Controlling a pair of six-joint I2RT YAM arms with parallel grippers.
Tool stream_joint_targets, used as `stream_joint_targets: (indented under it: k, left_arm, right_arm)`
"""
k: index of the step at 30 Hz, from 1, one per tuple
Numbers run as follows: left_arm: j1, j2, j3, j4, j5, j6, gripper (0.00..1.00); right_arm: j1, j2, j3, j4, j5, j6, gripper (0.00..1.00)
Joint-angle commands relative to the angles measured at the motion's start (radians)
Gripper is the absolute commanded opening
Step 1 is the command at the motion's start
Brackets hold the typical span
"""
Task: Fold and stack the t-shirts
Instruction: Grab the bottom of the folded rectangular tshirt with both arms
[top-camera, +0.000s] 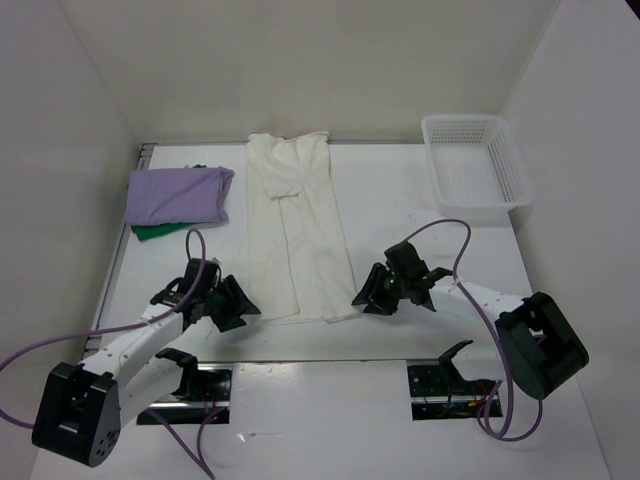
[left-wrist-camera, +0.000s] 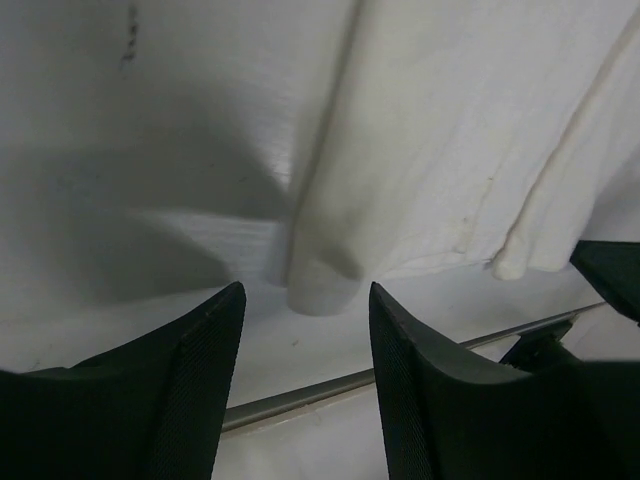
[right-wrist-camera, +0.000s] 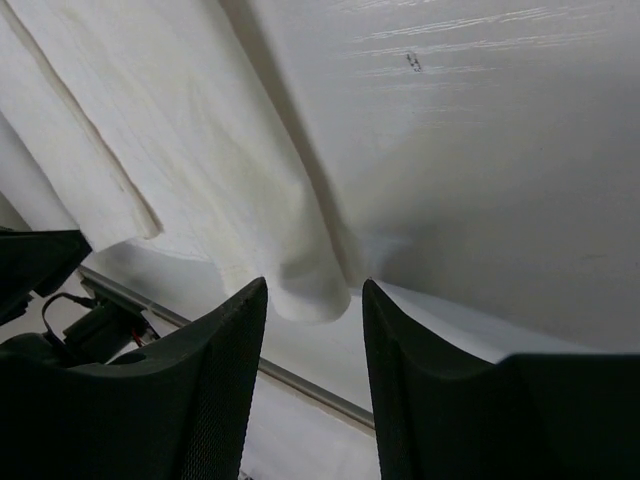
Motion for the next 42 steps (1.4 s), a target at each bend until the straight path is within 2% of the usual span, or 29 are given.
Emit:
stream_joint_targets:
  k: [1,7,11,15,19,21,24,30,34,37,40,42]
  left_arm:
    - [-0.021,-0.051,-0.038,-0.002,-0.028,-0.104,0.60]
    - [-0.022,-0.113,-0.153,0.069,0.013,-0.162,0.61]
    - [-0.022,-0.150,-0.206,0.122,0.047,-0.187,0.60]
    - [-0.022,-0.160,-0.196,0.145,0.047,-0.187,0.47]
    - [-0.022,-0.108,-0.171,0.155,0.036,-0.148,0.44]
    - [-0.022,-0.108,-0.171,0.155,0.013,-0.148,0.36]
    - [-0.022,-0.127,-0.171,0.167,0.013,-0.157,0.30]
    - [-0.022,-0.055,-0.147,0.236,0.001,-0.132,0.02]
    - [-0.043,-0.053,-0.090,0.155,0.001,-0.084,0.00]
    - [-0.072,-0.155,-0.081,0.051,0.044,-0.091,0.00]
    - [-0.144,-0.275,-0.143,-0.006,0.132,-0.205,0.00]
    - [-0.153,-0.395,-0.118,-0.135,0.133,-0.205,0.00]
  right_arm:
    - [0.008,0.023,-0.007,0.060,-0.009,-0.013,0.48]
    - [0.008,0.021,-0.041,0.078,-0.031,-0.013,0.47]
    - [0.027,0.053,-0.041,0.100,-0.051,-0.013,0.40]
    - [0.027,0.053,-0.041,0.100,-0.051,-0.004,0.35]
    - [0.027,0.044,-0.051,0.100,-0.033,0.006,0.31]
    - [0.027,0.035,-0.051,0.100,-0.032,0.016,0.26]
    - [0.027,0.026,-0.062,0.109,-0.023,0.016,0.23]
    - [0.027,0.003,-0.073,0.089,-0.011,0.026,0.07]
    - [0.059,-0.042,-0.085,0.049,0.010,0.070,0.00]
    - [0.105,-0.109,-0.119,0.007,0.011,0.110,0.00]
    - [0.136,-0.230,-0.143,-0.069,0.011,0.159,0.00]
    - [0.145,-0.311,-0.156,-0.118,0.011,0.208,0.00]
